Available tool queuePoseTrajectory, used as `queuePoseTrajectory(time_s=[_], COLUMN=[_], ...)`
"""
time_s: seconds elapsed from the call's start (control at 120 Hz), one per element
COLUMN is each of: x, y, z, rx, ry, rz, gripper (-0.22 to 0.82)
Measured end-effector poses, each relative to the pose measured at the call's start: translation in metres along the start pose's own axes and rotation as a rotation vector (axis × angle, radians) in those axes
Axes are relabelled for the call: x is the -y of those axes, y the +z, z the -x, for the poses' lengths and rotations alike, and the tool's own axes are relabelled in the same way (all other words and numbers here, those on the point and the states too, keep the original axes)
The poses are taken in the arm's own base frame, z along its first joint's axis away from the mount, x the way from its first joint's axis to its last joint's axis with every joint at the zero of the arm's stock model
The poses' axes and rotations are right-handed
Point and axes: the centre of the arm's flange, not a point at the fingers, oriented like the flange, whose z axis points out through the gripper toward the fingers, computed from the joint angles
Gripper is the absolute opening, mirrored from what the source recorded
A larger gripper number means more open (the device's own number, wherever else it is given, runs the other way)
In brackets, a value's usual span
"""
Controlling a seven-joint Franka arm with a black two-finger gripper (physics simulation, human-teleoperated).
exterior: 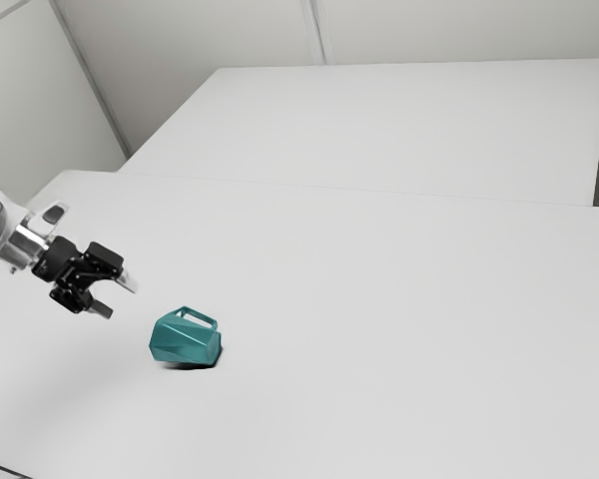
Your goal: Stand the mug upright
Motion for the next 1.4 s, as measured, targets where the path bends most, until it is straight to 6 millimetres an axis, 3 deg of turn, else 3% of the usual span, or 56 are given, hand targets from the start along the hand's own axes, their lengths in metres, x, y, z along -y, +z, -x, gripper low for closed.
queuePoseTrajectory(time_s=[0.117,0.45,0.933,1.15,1.4], x=[0.02,0.053,0.057,0.037,0.037], y=[0.02,0.065,0.075,0.087,0.099], z=[0.005,-0.004,-0.043,-0.041,-0.04], rx=[0.056,0.107,0.06,0.067,0.047], ry=[0.001,0.024,0.158,0.226,0.233], rz=[0.031,0.096,0.099,0.142,0.186], gripper=[0.58,0.58,0.58,0.58,0.57])
